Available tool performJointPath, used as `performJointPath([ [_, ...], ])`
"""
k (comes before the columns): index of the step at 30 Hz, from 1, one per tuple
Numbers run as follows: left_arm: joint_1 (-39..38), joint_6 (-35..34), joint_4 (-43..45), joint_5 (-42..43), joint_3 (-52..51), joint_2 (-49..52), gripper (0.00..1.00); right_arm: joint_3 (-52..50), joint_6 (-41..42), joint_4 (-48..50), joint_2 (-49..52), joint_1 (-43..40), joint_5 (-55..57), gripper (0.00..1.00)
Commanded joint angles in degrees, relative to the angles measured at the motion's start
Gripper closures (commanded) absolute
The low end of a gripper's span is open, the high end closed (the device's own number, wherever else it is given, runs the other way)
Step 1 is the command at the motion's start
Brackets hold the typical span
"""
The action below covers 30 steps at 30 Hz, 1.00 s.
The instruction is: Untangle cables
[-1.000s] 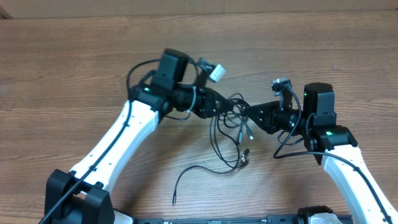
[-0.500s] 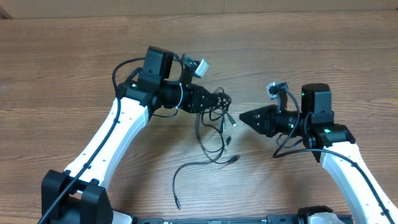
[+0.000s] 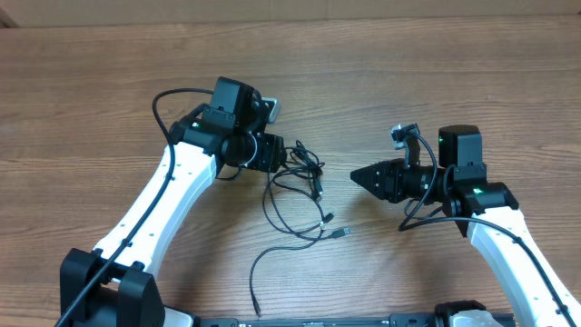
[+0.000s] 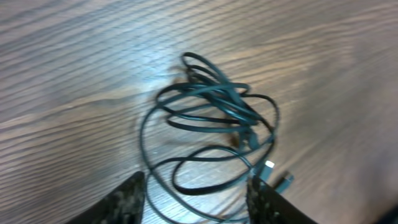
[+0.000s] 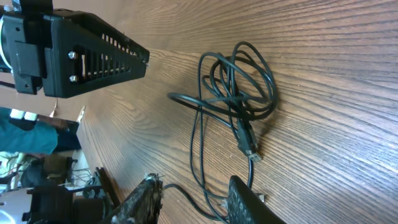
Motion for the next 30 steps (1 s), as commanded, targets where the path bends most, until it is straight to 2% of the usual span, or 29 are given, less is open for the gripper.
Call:
performJointPath([
  [1,-0.02,-0.9,-0.15,-4.22,0.9,-1.05,0.43,0.07,-0.02,-0.04,0.17,-0.11,1.68,0.67],
  [6,-0.02,-0.87,-0.13,-3.41,0.87,-0.98,0.41,0.07,-0.04,-0.07,0.17,-0.11,1.68,0.66],
  [12,-0.02,-0.42,0.57,-7.56,0.81,-0.81,0.31,0.07,-0.04,-0.07,0.17,-0.11,1.68,0.66],
  [19,-0.02,1.07,-1.6,-7.54,0.79,2.93,0.17,0.07,-0.04,-0.5,0.17,-0.11,1.68,0.67],
  [24,-0.02,1.84,-2.67,-0.2,0.79,7.1,0.09,0.07,-0.04,-1.03,0.17,-0.11,1.7,0.67],
  [26,-0.02,4.79,-2.67,4.63,0.79,9.01,0.07,0.07,-0.04,-1.03,0.17,-0.11,1.7,0.67],
  [30,-0.02,8.92,-2.71,8.9,0.79,11.85,0.01,0.07,-0.04,-1.09,0.17,-0.11,1.68,0.67],
])
